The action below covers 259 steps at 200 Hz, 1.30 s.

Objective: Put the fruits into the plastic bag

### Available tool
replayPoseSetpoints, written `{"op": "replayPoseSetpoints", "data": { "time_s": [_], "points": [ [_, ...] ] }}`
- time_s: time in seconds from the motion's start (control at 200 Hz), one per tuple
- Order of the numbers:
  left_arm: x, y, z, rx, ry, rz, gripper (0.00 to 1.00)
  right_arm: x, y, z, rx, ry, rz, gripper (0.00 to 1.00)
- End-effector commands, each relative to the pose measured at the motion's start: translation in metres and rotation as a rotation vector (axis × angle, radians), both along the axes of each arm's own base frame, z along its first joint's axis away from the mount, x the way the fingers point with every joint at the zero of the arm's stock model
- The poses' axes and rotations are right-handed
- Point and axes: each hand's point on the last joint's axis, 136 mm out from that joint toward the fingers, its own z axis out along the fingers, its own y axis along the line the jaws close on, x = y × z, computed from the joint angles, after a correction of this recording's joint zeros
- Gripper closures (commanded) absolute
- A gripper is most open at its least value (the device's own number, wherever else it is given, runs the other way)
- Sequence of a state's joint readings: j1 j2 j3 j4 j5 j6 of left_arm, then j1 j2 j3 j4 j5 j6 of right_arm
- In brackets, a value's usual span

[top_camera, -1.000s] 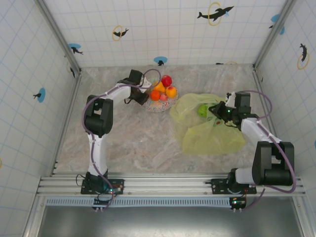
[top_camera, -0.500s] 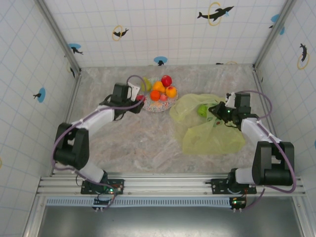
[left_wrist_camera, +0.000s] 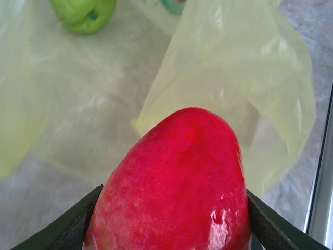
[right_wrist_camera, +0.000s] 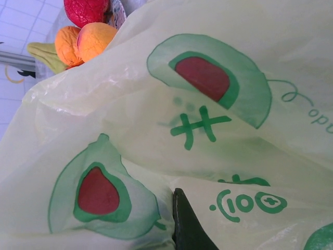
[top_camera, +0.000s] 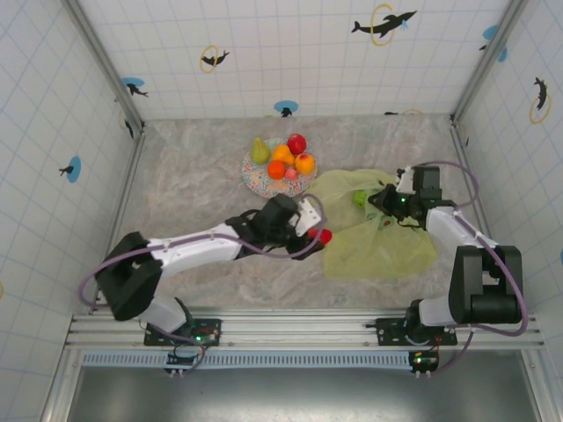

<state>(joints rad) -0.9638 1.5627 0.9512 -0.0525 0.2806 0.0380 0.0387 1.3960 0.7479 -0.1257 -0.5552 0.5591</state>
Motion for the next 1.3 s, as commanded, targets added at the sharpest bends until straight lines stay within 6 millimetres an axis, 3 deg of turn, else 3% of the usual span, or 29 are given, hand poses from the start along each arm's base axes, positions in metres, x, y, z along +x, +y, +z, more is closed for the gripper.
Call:
{"op": "replayPoseSetpoints", "data": {
  "time_s": [0.0,0.11,0.23,0.35,0.51,0.726,0.891,1.071,1.291],
  "points": [
    [0.009,-0.035,0.012,-0.019,-0.065,-0.068,0.56,0.007,0.003,0.009,-0.051,-0.027,0.026,1.0],
    [0.039,-0.054,0.007,0.005,-0.122,-0.004,0.56,0.004,0.009,0.011,-0.082,-0.022,0.066,1.0],
    [0.07,-0.058,-0.007,0.068,-0.228,0.061,0.55,-0.001,0.009,0.015,-0.146,-0.021,0.119,1.0],
    [0.084,-0.064,-0.019,0.087,-0.264,0.073,0.53,-0.009,0.009,0.018,-0.207,-0.026,0.196,1.0],
    [0.084,-0.076,-0.028,0.053,-0.252,0.032,0.52,-0.019,0.012,0.016,-0.225,-0.005,0.258,1.0],
    [0.088,-0.097,-0.049,0.022,-0.241,0.001,0.51,-0.021,0.034,0.033,-0.038,-0.032,0.249,1.0],
    [0.093,-0.119,-0.051,-0.058,-0.221,-0.014,0.49,-0.02,0.042,0.046,0.107,-0.055,0.169,1.0],
    [0.098,-0.14,-0.047,-0.18,-0.151,0.032,0.44,-0.021,0.042,0.052,0.21,-0.072,0.075,1.0],
    [0.095,-0.153,-0.053,-0.277,-0.041,0.056,0.38,-0.022,0.035,0.046,0.202,-0.062,0.035,1.0]
  ]
}}
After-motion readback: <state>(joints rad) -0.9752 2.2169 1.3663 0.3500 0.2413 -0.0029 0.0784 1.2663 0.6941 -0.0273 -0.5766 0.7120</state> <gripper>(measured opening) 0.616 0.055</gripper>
